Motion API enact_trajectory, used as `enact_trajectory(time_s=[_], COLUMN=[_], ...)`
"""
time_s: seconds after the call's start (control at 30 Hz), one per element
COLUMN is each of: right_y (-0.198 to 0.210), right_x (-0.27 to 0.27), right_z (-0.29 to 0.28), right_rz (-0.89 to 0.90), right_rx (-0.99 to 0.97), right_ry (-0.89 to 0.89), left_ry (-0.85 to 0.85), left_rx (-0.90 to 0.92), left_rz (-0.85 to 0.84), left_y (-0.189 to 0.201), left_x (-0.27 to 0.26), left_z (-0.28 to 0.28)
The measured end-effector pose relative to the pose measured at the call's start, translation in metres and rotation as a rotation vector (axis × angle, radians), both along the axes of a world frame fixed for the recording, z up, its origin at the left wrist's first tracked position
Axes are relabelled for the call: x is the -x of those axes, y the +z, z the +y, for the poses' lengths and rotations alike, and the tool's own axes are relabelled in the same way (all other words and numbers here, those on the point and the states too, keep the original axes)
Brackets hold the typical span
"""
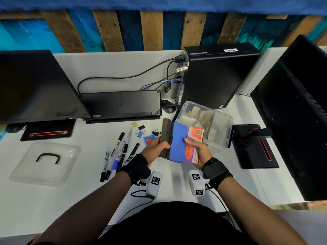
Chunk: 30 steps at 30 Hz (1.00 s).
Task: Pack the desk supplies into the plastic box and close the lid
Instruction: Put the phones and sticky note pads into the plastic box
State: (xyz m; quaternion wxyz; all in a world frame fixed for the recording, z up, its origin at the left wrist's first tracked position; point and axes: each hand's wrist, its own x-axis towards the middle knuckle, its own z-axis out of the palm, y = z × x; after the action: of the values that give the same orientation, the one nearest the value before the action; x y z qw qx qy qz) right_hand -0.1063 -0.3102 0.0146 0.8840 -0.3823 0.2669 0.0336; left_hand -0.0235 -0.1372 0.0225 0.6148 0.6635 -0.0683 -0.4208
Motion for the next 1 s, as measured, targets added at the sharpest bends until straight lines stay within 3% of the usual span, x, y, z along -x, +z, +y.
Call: enact_trajectory(time_s=[0.3, 0.43, 0.6, 0.83, 1.0], right_y=[-0.002, 0.002, -0.007, -0.009, -0.011], right_x=[-0.001, -0.004, -0.007, -0.012, -0.013], right_z=[0.007, 0.022, 0.032, 0.033, 0.028], right_rz=[0.04, 0.023, 0.058, 0.092, 0.113], right_rx=[0.056, 0.095, 0.287, 0.299, 0.324], right_ry=[0.015, 0.065, 0.072, -0.1, -0.14], left_ry=[0.108, 0.036, 0.01, -0.095, -0.093], left_rx=[-0.157, -0.227, -0.263, -0.414, -0.339], left_rz=[-0.08, -0.11, -0.174, -0.36, -0.194], left_y=[-0.015, -0.012, -0.001, 0.013, 0.02], left_x=[-0.001, 0.005, 0.011, 0.025, 0.03], left_z=[-0.006, -0.013, -0.017, -0.029, -0.035])
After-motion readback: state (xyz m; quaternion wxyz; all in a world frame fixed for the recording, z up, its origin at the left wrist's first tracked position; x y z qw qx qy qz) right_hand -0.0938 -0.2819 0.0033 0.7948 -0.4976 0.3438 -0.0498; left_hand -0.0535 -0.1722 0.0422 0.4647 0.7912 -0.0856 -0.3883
